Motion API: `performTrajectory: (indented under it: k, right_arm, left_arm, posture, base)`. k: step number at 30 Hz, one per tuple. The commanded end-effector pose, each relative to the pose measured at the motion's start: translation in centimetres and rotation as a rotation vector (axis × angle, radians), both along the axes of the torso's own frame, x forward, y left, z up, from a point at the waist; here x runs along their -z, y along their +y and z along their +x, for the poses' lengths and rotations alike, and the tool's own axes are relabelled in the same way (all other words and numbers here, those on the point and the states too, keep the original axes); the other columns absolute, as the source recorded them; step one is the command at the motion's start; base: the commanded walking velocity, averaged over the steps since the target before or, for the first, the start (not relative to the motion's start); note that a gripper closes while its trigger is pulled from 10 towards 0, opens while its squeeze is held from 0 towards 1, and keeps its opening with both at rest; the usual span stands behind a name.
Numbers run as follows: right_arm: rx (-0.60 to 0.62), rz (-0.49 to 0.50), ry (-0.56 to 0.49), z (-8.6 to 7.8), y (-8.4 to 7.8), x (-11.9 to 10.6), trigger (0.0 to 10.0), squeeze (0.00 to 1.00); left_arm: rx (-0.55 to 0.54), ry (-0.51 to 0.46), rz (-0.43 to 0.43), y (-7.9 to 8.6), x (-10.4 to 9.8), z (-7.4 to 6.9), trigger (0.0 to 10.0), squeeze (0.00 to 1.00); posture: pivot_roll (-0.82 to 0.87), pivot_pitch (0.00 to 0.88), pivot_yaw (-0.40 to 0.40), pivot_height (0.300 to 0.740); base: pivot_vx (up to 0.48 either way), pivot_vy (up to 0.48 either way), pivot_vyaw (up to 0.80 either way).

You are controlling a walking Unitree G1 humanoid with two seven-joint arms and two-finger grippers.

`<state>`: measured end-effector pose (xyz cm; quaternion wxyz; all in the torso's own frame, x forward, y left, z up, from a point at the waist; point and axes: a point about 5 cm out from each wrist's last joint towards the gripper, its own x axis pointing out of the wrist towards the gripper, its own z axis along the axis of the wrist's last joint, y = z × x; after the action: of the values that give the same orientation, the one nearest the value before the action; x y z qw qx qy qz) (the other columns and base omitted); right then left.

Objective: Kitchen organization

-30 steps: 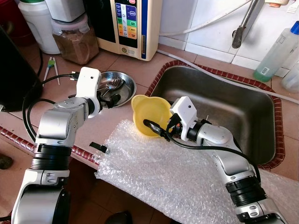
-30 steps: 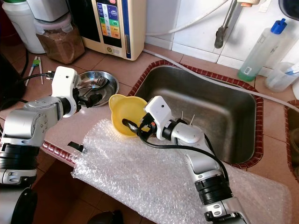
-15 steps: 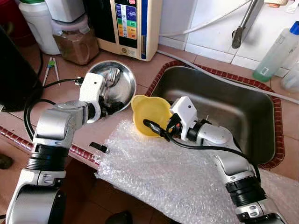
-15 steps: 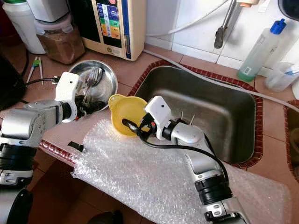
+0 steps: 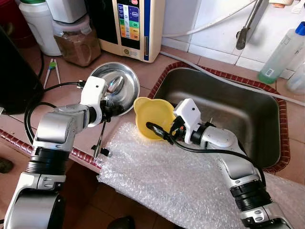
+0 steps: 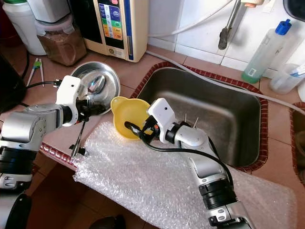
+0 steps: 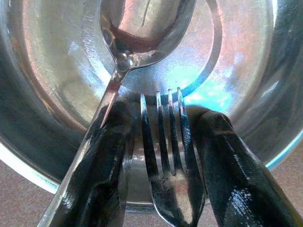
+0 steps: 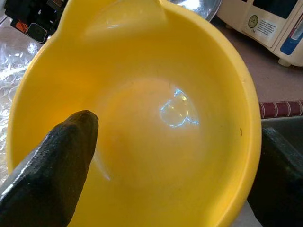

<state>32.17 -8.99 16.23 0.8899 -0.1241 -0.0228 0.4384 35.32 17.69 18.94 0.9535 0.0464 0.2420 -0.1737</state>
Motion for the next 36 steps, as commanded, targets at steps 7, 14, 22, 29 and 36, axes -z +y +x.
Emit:
performTrajectory:
  k: [7,14,22,29,36]
  right_arm:
    - [-0.009,-0.014,0.010,0.0,0.0,0.3,10.0,0.00]
    - [-0.006,-0.014,0.010,0.0,-0.1,0.3,10.0,0.00]
    - [-0.004,-0.017,0.009,0.1,-0.1,0.3,10.0,0.00]
    - [-0.010,-0.023,0.008,0.1,-0.1,0.3,10.0,0.00]
    - [-0.011,-0.026,0.005,0.1,-0.1,0.3,10.0,0.00]
  left_arm:
    - [-0.068,0.103,0.013,1.1,2.6,-0.4,0.0,0.00]
    - [-0.135,0.058,-0.019,1.7,1.9,0.2,0.0,0.00]
    - [-0.232,-0.027,-0.099,2.4,0.1,1.2,0.0,0.00]
    - [-0.279,-0.068,-0.131,3.2,-0.9,2.0,0.0,0.00]
    - [-0.293,-0.073,-0.182,2.8,-1.2,2.6,0.0,0.00]
  posture:
    - [0.06,0.135,0.003,0.740]
    - [0.06,0.137,0.001,0.740]
    - [0.06,0.133,-0.005,0.740]
    - [0.06,0.130,-0.010,0.740]
    - [0.06,0.130,-0.011,0.740]
  base:
    - [0.000,0.000,0.00]
    - [0.000,0.000,0.00]
    - [0.000,0.000,0.00]
    - [0.000,0.000,0.00]
    - [0.000,0.000,0.00]
